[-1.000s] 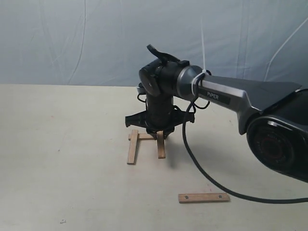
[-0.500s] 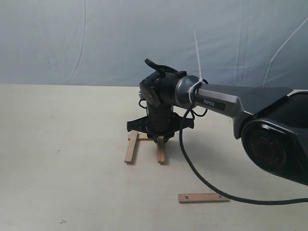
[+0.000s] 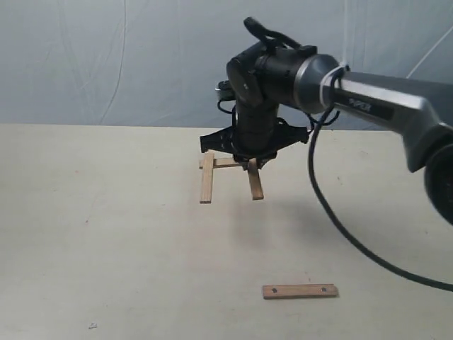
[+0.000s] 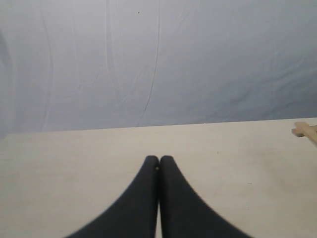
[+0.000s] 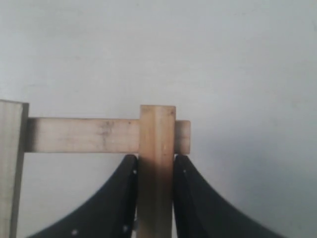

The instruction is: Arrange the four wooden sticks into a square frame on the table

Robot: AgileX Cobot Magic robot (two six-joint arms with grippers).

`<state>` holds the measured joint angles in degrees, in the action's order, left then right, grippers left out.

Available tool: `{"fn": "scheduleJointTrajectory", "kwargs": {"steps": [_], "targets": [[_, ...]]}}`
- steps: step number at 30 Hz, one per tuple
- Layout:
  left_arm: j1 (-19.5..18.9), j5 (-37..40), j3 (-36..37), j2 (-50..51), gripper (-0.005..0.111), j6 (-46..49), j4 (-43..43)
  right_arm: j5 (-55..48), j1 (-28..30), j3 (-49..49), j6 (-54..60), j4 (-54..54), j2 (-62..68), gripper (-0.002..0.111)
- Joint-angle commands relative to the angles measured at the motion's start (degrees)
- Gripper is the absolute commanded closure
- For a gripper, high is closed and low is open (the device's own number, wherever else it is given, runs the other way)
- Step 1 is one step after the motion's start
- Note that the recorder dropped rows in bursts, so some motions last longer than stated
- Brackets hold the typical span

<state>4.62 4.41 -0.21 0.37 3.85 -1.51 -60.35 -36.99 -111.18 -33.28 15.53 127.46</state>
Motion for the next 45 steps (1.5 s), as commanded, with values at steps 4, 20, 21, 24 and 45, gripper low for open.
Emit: {"fn": "scheduleJointTrajectory", "kwargs": {"steps": [4, 20, 21, 24, 45], "targets": [[0.45, -0.08, 0.21, -0.37, 0.107, -0.18, 0.13, 13.31, 4.45, 24.01, 1.57, -0.85, -14.03, 0.109], [0.45, -0.08, 0.21, -0.37, 0.107, -0.18, 0.13, 33.08, 5.68, 53.61, -3.76, 1.23, -23.87, 0.109], [0.45, -0.08, 0.21, -0.37, 0.107, -0.18, 0.13, 33.67, 5.68, 54.01, -3.76, 1.97, -23.87, 0.109], [0.45, -0.08, 0.21, -0.37, 0.107, -0.18, 0.13, 34.00, 5.68, 54.37, -3.89, 3.25, -23.77, 0.109], [0.45, -0.08, 0.21, -0.37, 0.107, -0.18, 0.13, 23.88, 5.55, 40.60, -5.87, -4.02, -18.66, 0.109]]}}
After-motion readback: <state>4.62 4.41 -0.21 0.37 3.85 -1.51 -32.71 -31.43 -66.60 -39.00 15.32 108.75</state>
